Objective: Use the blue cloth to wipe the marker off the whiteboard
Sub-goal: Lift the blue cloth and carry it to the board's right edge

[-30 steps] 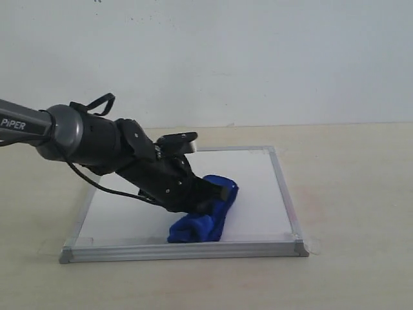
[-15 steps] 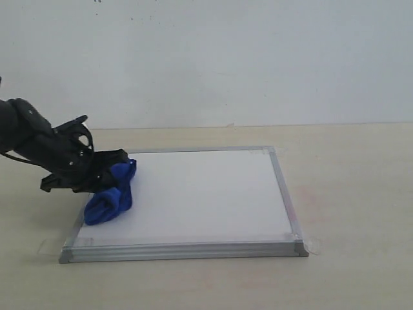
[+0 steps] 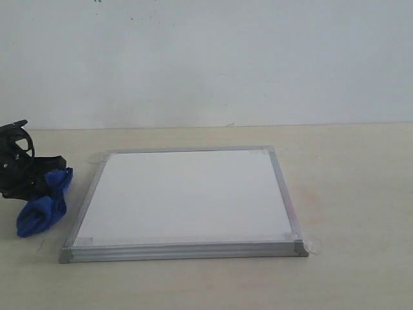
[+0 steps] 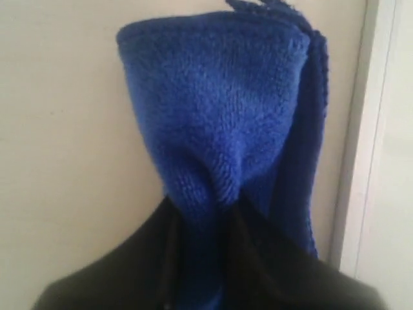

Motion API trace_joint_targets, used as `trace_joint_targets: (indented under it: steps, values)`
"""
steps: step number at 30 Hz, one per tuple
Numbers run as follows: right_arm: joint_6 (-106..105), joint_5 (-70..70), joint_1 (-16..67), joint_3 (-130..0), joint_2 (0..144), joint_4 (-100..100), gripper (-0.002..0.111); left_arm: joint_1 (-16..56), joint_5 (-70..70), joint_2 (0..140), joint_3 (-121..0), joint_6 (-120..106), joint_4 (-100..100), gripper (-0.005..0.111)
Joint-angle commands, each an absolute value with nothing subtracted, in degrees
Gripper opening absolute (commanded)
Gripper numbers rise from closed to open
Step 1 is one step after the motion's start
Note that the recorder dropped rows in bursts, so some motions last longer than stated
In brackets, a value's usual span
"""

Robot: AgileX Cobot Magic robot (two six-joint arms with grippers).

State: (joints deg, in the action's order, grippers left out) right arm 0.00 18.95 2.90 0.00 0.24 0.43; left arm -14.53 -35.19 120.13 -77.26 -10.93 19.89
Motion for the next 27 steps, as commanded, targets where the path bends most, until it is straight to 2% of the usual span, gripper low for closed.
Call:
trace_joint_targets:
  steps: [1, 9, 16, 27]
  values:
    - [0.00, 18.71, 2.55, 0.00, 0.00, 0.31, 0.000, -13.33, -35.57, 115.34, -76.62, -11.53, 19.94, 0.004]
    - [0.00, 18.71, 2.55, 0.00, 0.00, 0.31, 0.000, -4.62, -32.21, 107.79, -76.62, -22.53, 36.74, 0.004]
    - [0.00, 18.71, 2.55, 0.00, 0.00, 0.31, 0.000, 5.25, -28.20, 108.34, -76.62, -30.82, 51.67, 0.004]
    - [0.00, 18.71, 2.55, 0.00, 0.00, 0.31, 0.000, 21.50, -20.36, 112.31, -79.69, -31.55, 59.87, 0.004]
